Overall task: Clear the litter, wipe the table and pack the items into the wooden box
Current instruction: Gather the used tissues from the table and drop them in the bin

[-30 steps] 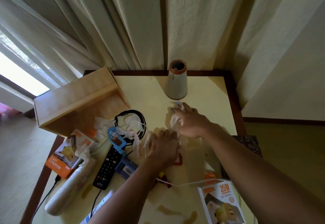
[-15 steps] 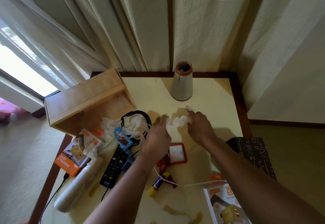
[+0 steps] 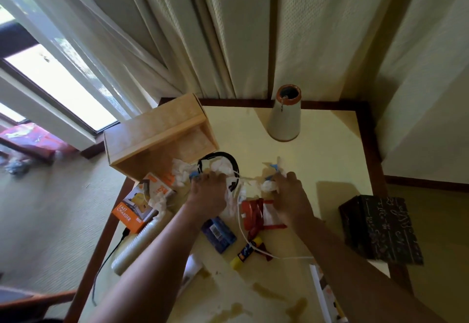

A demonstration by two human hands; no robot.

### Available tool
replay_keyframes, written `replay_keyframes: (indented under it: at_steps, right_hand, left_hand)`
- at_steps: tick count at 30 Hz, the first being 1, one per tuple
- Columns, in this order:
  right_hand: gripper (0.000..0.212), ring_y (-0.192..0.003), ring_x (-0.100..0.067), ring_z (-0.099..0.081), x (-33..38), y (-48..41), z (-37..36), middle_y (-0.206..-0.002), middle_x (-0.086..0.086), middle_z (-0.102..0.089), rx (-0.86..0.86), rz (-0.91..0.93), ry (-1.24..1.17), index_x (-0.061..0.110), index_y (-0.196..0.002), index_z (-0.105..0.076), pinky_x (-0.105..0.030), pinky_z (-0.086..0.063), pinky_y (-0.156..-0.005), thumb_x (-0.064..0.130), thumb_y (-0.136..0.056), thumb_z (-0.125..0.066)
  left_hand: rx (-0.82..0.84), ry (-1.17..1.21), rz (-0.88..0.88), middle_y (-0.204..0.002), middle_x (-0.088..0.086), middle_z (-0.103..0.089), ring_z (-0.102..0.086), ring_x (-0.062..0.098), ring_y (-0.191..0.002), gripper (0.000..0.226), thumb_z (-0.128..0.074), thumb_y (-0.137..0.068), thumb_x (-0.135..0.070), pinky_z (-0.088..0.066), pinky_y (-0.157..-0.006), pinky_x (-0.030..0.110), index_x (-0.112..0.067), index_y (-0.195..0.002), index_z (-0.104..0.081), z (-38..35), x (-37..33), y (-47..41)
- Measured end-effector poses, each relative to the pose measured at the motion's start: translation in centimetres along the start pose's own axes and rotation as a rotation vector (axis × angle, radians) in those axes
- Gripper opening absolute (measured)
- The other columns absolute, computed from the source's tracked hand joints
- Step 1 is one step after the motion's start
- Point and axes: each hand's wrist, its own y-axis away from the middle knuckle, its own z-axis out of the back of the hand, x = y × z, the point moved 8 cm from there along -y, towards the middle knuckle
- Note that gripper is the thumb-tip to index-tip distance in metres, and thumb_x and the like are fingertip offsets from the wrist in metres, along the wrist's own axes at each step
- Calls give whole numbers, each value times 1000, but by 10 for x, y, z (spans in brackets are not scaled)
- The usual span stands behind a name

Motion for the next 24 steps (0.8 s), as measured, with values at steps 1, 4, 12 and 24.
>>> replay_keyframes:
  at_steps: [1, 4, 12, 24]
  right_hand:
    - [44, -98, -40, -59, 1, 0, 2, -111, -18, -52, -6, -12, -4, 11, -131, -57, -43, -52, -77, 9, -87, -57]
    - [43, -91, -36, -60, -1, -1, 7, -101, -13, -53, -44, -29, -65, 20, -133, -57, -44, -55, -76, 8, -92, -51]
    - [35, -90, -36, -63, 9, 11, 42, -95, -15, -64, -213, -11, -163, 12, -123, -65, -34, -45, -73, 2, -89, -62]
    - [21, -79, -24, -64, 12, 139, 119, -94, -17, -70, -371, -279, -761, 11, -109, -63, -35, -53, -69, 20, -92, -71]
  left_hand:
    - [-12, 3, -16, -134, 13, -55, -54, 33, -126, 46, -52, -94, -26, -44, -101, 48, -12, -138, -48, -1, 2, -1]
    - [-26, 43, -54, -134, 9, -57, -54, 29, -127, 42, -56, -96, -26, -43, -102, 50, -17, -137, -50, -2, 8, -5]
    - [-177, 263, -77, -127, 9, -55, -57, 32, -119, 35, -49, -91, -4, -49, -92, 45, -14, -122, -59, 41, 29, 14]
    - [-377, 1238, -190, -89, -4, -62, -59, 17, -83, 22, -44, -103, -17, -45, -73, 36, -25, -88, -58, 153, 8, 108]
